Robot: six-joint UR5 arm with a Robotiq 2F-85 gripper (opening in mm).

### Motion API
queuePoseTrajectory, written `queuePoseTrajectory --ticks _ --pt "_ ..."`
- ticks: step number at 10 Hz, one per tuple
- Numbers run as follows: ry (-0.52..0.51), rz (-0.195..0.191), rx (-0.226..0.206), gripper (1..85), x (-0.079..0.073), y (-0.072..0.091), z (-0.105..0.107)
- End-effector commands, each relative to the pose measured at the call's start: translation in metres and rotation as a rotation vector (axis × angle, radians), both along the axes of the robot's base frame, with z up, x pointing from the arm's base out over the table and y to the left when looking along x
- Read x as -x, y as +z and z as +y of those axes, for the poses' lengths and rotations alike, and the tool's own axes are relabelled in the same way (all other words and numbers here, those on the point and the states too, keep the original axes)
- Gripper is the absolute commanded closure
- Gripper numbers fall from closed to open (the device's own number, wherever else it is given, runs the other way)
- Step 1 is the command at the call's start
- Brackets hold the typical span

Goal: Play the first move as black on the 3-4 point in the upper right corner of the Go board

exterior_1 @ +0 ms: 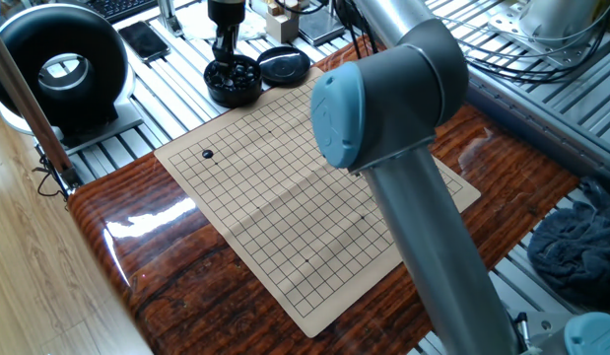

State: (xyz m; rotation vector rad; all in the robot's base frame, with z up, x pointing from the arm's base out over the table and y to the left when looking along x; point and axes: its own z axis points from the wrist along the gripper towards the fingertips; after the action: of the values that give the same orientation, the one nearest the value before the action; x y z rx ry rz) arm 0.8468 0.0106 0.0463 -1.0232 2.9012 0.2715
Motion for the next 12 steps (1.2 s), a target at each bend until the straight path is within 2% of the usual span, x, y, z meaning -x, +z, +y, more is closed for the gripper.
queuePoseTrajectory --ticks 1,3,5,12 --pt "-0.020 -0.013 -0.012 67.3 -0.004 0.003 0.005" --pt "-0.006 0.019 -0.004 67.0 0.006 0.004 0.002" --pt "0.001 0.047 -0.016 67.0 0.014 0.005 0.005" --pt "0.044 0.102 -0.016 66.7 0.030 0.004 0.003"
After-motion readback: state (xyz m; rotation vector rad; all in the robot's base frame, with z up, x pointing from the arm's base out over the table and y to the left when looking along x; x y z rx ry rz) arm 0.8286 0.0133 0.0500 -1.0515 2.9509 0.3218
